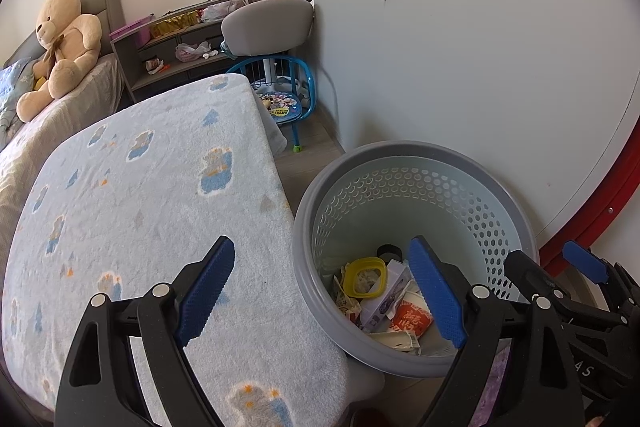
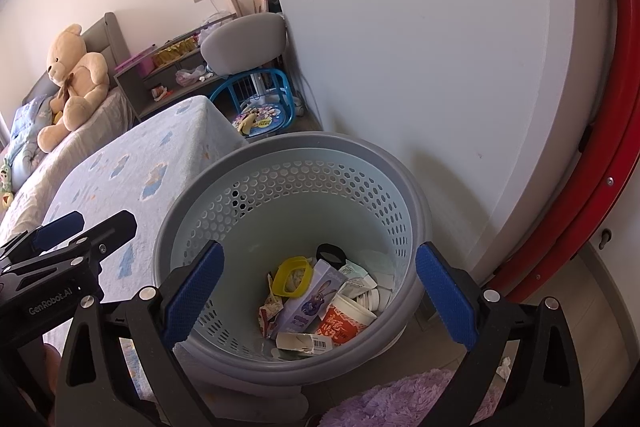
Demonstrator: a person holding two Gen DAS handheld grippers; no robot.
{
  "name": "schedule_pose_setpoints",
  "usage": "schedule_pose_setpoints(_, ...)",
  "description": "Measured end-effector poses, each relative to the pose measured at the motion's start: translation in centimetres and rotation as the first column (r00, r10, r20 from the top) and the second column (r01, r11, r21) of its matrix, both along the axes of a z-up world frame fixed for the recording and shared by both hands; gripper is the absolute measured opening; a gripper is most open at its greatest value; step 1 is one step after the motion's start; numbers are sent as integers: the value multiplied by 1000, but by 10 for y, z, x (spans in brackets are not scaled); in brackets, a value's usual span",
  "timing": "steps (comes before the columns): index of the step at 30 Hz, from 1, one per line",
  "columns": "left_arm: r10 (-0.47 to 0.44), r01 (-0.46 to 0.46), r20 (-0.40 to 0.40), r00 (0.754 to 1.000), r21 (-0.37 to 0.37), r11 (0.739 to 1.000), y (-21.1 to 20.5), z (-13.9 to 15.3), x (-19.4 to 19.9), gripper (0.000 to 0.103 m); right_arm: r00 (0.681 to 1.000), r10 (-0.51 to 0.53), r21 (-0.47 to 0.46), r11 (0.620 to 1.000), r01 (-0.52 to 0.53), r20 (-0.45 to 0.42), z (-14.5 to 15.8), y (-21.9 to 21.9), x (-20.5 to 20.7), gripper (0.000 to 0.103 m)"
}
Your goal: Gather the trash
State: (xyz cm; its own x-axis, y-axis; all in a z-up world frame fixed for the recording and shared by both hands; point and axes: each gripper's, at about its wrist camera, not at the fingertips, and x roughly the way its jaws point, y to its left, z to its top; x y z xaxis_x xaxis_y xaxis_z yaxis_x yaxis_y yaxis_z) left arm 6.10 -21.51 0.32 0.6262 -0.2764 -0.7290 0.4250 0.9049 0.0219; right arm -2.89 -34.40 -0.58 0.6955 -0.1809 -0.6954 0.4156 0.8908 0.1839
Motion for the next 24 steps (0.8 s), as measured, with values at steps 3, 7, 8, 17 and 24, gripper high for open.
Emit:
schedule_pose_setpoints(3, 0, 0, 1, 1000, 1, 1000, 0, 0, 0, 85, 1000, 4, -1, 1000, -4, 0, 2, 3, 2, 95)
schedule_pose_setpoints(7, -3, 3, -5, 1000, 0, 1000, 1, -1, 0, 85, 1000, 4, -1, 1000, -4, 1, 2, 4, 3, 95)
schedule_pose_setpoints(8, -3, 3, -6, 1000, 0, 1000, 1, -1, 0, 85, 1000, 4, -1, 1000, -4, 1, 2, 4, 2, 95)
schedule_pose_setpoints(17, -3, 3, -6, 1000, 1, 1000, 2, -1, -1, 85, 1000, 4, 0, 1000, -4, 0, 2, 4, 3, 95)
schedule_pose_setpoints(24, -1, 1, -11, 1000, 2, 1000, 2, -1, 1, 85, 1000, 6, 0, 1000, -6, -1, 2, 6, 4, 95)
